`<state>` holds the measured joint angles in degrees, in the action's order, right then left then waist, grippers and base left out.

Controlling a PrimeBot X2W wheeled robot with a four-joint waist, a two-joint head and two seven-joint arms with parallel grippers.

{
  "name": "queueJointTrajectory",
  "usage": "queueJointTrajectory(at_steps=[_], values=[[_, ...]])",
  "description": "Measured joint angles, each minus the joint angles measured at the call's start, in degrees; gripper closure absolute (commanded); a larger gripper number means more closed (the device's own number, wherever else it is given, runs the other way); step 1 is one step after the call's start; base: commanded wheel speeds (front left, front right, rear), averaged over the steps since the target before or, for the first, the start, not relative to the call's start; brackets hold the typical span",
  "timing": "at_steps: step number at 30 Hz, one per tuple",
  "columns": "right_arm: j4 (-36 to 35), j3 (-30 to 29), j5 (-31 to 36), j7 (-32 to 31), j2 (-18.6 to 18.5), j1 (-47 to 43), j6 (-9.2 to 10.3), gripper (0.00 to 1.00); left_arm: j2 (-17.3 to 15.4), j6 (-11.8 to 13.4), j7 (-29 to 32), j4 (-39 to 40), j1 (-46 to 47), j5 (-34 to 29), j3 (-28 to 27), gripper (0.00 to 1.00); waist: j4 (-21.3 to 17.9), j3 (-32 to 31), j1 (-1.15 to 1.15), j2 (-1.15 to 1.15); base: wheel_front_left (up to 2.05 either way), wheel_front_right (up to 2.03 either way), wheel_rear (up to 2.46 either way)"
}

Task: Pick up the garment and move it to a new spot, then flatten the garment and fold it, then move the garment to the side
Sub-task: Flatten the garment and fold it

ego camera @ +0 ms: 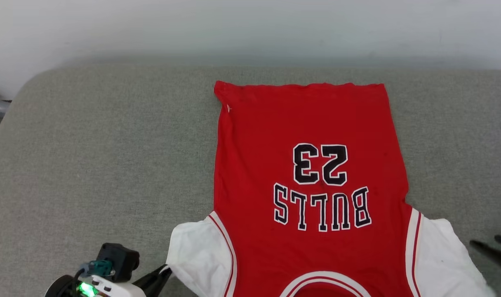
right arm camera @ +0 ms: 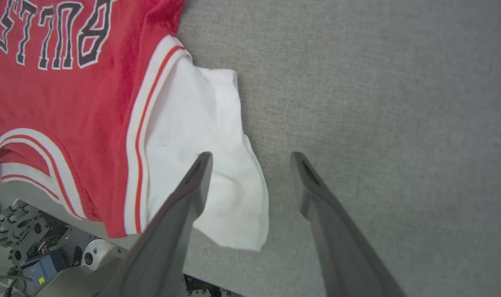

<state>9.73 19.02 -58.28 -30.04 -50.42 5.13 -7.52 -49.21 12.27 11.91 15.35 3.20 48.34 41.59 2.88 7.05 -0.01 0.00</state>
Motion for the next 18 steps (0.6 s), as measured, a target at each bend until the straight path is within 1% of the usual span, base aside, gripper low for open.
queueJointTrajectory(at_steps=[3,5,7,10,14,18], values=[[-1.77,-4.66,0.21,-5.01,1.04,3.28,0.00,0.00,-0.40,0.91,2.12,3.90,0.95,-0.02,-0.05,1.00,0.44,2.38,0.00,0.00,0.00,0.00,0.00],[-2.61,-7.64,-0.05,-9.26,2.78,5.86,0.01,0.00,-0.64,1.59,3.58,6.33,1.52,0.24,-0.14,1.00,0.86,4.02,0.00,0.00,0.00,0.00,0.00],[-3.61,-10.03,1.19,-13.57,4.53,9.32,0.00,0.00,-1.07,2.20,4.93,8.48,2.10,0.24,-0.18,1.00,1.42,5.70,-0.01,0.00,0.00,0.00,0.00],[-4.23,-13.39,4.83,-20.47,7.38,15.71,0.01,0.00,-1.78,3.38,6.97,11.33,2.92,-0.46,-0.03,1.00,2.51,8.23,-0.01,0.00,0.00,0.00,0.00],[-2.82,-17.23,11.43,-29.55,12.32,25.07,0.01,0.00,-1.92,3.89,8.61,14.96,4.82,-1.97,0.27,1.00,4.45,11.83,-0.01,0.00,0.00,0.00,0.00],[-0.34,-21.01,19.42,-36.91,16.07,33.66,0.01,0.00,-1.14,3.86,9.70,17.81,6.89,-3.22,0.75,1.00,6.93,15.51,-0.01,0.00,0.00,0.00,0.00]])
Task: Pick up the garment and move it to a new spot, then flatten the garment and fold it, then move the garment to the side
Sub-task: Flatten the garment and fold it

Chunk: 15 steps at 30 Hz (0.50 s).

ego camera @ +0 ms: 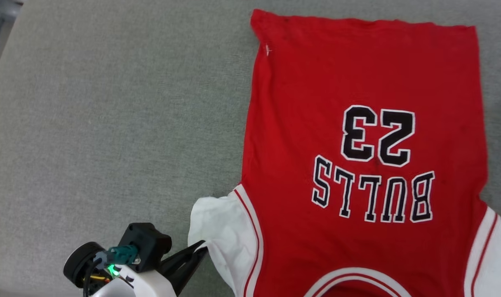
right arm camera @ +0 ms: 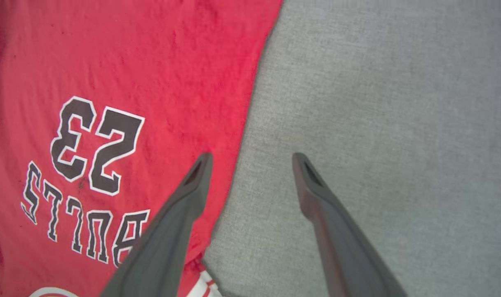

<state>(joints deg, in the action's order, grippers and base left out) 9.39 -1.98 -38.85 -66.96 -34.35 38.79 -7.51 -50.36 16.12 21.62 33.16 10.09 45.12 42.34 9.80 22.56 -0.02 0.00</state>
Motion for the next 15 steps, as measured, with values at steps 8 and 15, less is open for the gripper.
queueJointTrajectory(at_steps=[8,15], values=[[4.81,-8.03,13.44,-8.01,4.54,12.34,0.00,0.00,2.57,-1.11,-0.08,3.41,3.86,-2.59,0.65,1.00,6.13,6.67,0.00,0.00,0.00,0.00,0.00],[8.12,-15.62,24.49,-10.77,8.69,19.06,0.00,0.00,3.75,-2.03,-1.70,3.71,5.41,-3.59,0.45,1.00,10.68,11.11,0.00,0.00,0.00,0.00,0.00]])
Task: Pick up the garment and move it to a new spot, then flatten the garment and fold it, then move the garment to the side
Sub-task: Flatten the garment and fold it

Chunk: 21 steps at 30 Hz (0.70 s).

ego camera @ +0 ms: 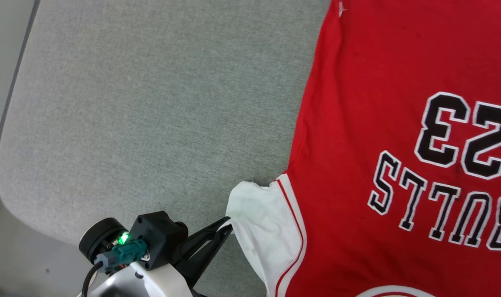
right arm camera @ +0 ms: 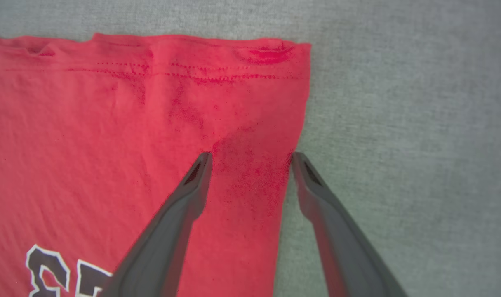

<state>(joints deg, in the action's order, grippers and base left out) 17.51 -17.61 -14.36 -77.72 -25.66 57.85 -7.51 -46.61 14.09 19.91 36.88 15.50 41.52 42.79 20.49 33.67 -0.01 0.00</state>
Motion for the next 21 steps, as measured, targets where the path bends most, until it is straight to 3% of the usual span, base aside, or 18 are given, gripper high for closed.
queueJointTrajectory(at_steps=[6,12,13,15,16,21], values=[[-0.33,0.52,4.05,-1.79,0.62,1.71,0.00,0.00,0.86,-1.32,-1.08,-1.44,0.33,0.10,0.55,1.00,2.28,2.48,0.01,0.00,0.00,0.00,0.00],[-1.44,2.46,3.99,-2.22,-0.77,-0.19,0.00,0.00,1.81,-2.25,-1.87,-3.03,0.87,0.01,1.02,1.00,3.13,3.36,0.01,0.00,0.00,0.00,0.00],[-1.58,2.47,3.85,-2.24,-0.91,-0.44,0.00,0.47,1.85,-2.36,-1.93,-3.21,0.98,0.02,1.00,1.00,3.19,3.39,0.01,0.00,0.00,0.00,0.00],[-2.05,2.90,3.77,-2.41,-1.38,-1.17,0.00,0.86,1.86,-2.49,-1.97,-3.66,1.18,0.04,0.99,1.00,3.29,3.41,0.01,0.00,0.00,0.00,0.00],[-2.25,3.02,3.69,-2.42,-1.53,-1.52,0.00,1.00,1.86,-2.50,-2.04,-3.83,1.25,0.05,0.93,1.00,3.30,3.35,0.01,0.00,0.00,0.00,0.00],[-2.48,3.46,2.77,-1.93,-1.71,-3.37,0.00,1.00,1.97,-2.57,-2.41,-4.83,1.43,0.08,0.85,1.00,3.01,2.51,0.01,0.00,0.00,0.00,0.00]])
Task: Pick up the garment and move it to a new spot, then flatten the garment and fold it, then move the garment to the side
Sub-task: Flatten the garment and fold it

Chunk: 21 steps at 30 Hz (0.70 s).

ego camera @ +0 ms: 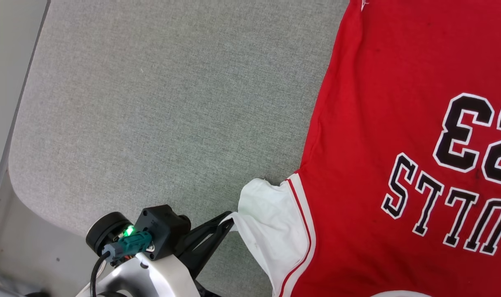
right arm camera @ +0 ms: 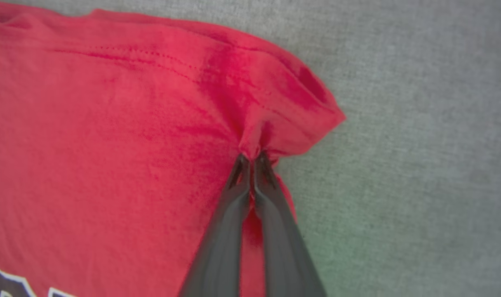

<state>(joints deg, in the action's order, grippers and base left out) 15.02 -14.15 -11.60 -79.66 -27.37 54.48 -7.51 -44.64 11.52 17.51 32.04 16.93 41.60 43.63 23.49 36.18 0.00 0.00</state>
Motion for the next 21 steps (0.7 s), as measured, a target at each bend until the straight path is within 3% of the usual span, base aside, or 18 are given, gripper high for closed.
queueJointTrajectory(at_steps=[10,21], values=[[2.23,1.37,-2.60,5.27,-0.58,-5.82,-0.01,1.00,-0.18,0.15,-1.04,-2.05,0.01,0.97,-1.22,1.00,-2.72,-4.61,0.00,0.00,0.00,0.00,0.00],[3.70,3.70,-8.93,9.38,-0.37,-16.95,0.00,1.00,-2.22,1.69,-0.44,-3.79,-1.53,2.45,-2.24,1.00,-8.32,-12.76,0.00,0.00,0.00,0.00,0.00]])
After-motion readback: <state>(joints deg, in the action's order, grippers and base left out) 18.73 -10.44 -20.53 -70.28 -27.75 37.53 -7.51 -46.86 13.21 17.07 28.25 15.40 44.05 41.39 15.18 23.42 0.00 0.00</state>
